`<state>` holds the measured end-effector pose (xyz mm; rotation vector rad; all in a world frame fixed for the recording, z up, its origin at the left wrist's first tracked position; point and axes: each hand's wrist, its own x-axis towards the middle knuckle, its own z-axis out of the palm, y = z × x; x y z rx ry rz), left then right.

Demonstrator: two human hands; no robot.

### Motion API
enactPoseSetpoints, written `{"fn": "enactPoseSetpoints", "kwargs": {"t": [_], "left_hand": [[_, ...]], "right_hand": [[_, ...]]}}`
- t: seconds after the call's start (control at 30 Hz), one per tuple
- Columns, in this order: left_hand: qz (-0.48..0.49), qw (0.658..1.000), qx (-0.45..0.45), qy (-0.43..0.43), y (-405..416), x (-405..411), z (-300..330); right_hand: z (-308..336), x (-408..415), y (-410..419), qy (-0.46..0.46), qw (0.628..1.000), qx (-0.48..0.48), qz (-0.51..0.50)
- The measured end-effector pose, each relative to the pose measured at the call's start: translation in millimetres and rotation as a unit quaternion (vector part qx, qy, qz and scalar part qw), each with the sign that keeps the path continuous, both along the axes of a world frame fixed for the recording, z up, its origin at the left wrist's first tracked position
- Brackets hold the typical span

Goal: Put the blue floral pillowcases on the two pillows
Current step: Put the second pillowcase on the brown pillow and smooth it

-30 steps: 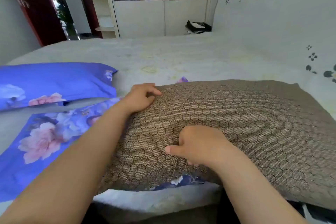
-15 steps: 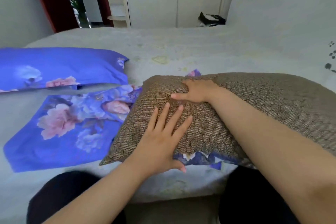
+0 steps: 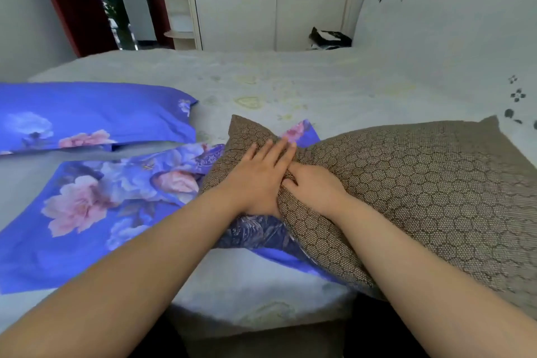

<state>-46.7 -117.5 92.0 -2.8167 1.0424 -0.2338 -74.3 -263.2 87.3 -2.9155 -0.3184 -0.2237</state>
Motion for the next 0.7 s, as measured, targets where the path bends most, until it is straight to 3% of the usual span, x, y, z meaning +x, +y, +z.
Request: {"fn": "enactPoseSetpoints", "kwargs": {"t": [0.07,0.13,0.23,0.33,0.43,0.53,0.7], "left_hand": [[0.023,0.997,-0.008,0.068,-6.7,8.7,0.8],[0.029,0.996,-0.013,0.083,-10.8,16.0,0.2],[0.021,0.997,-0.035,0.064,-11.0,16.4,1.5],[0.03,0.997,-0.042,0.06,-12.3,10.3,1.1],[0.008,0.999,-0.05,0.009,-11.0,0.4,-2.1],[-0.02,0.998,-0.051,-0.035,-11.0,-10.9,-5.1],[-0.044,0.997,-0.037,-0.048,-4.4,-14.4,-3.1]], "right_hand": [[-0.9,-9.7,-5.0,0.031,0.997,0.075,-0.001],[0.4,-16.3,-7.7,0.043,0.997,0.068,0.018],[7.6,-23.7,-4.8,0.043,0.997,-0.006,0.06],[17.2,-16.0,-8.9,0.089,0.995,-0.025,0.026],[32.6,14.7,-9.5,0.02,0.999,0.017,-0.039],[40.9,59.3,-13.7,-0.012,0.998,-0.06,-0.034],[29.6,93.7,-14.2,0.2,0.978,-0.065,0.005]]}}
